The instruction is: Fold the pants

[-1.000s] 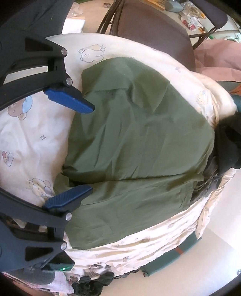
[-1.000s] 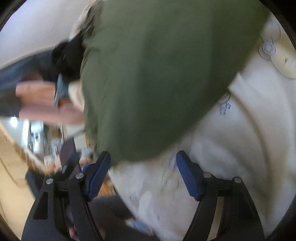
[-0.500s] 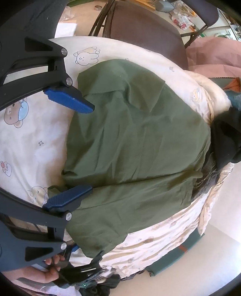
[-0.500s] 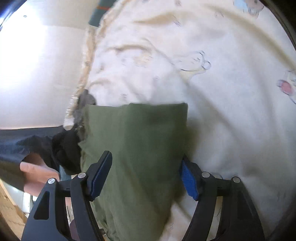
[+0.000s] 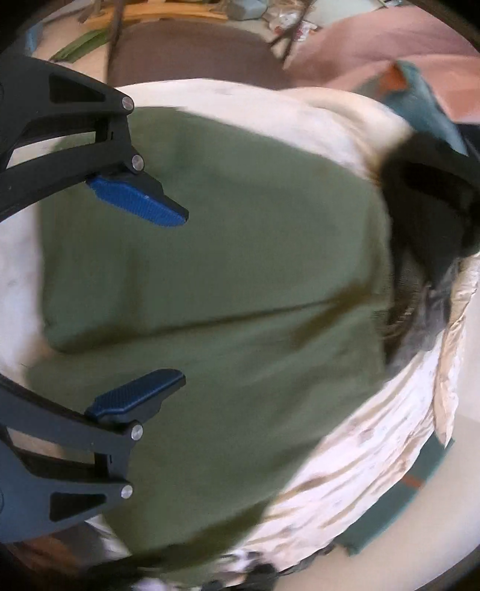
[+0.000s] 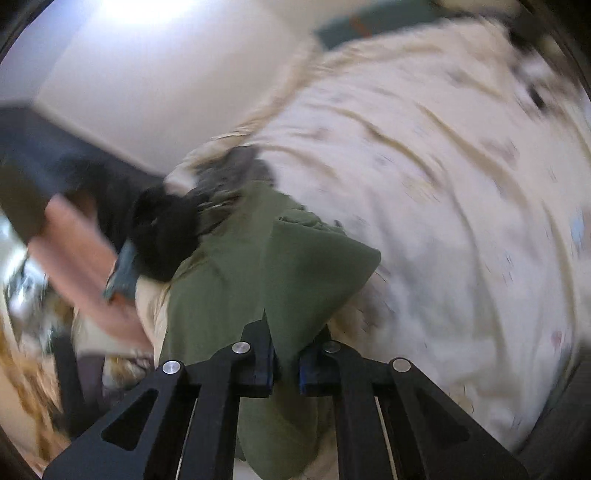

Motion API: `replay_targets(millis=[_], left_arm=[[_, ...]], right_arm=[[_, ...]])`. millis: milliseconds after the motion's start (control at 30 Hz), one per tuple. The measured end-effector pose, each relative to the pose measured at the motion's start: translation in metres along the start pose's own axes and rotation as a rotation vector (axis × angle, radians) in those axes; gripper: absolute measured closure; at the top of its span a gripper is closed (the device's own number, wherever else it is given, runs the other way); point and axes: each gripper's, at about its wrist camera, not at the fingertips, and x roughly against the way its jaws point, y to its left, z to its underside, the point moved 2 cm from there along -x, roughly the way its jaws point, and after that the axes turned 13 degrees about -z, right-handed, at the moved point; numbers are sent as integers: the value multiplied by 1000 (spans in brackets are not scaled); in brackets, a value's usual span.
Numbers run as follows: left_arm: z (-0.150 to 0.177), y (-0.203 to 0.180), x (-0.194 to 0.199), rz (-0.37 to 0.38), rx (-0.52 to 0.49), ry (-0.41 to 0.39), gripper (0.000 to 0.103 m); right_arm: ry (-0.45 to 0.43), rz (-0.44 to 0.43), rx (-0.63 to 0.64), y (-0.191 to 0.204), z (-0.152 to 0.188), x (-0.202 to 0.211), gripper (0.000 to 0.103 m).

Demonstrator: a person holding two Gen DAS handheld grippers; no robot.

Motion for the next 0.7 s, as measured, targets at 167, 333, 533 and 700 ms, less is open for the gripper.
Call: replay_targets(millis=[167, 333, 533, 700], left_arm=[[-100, -53, -23, 15, -64, 88, 17], [-175, -127, -60, -48, -216, 142, 17], [-199, -201, -117, -140, -352, 197, 17], [-200, -234, -169, -195, -362, 280, 17]], right_arm=[[49, -81, 154, 35, 1, -14, 95], [129, -150, 287, 64, 4, -38, 95], [172, -195, 364, 80, 14, -56, 95], [231, -198, 336, 75, 21, -66, 95]])
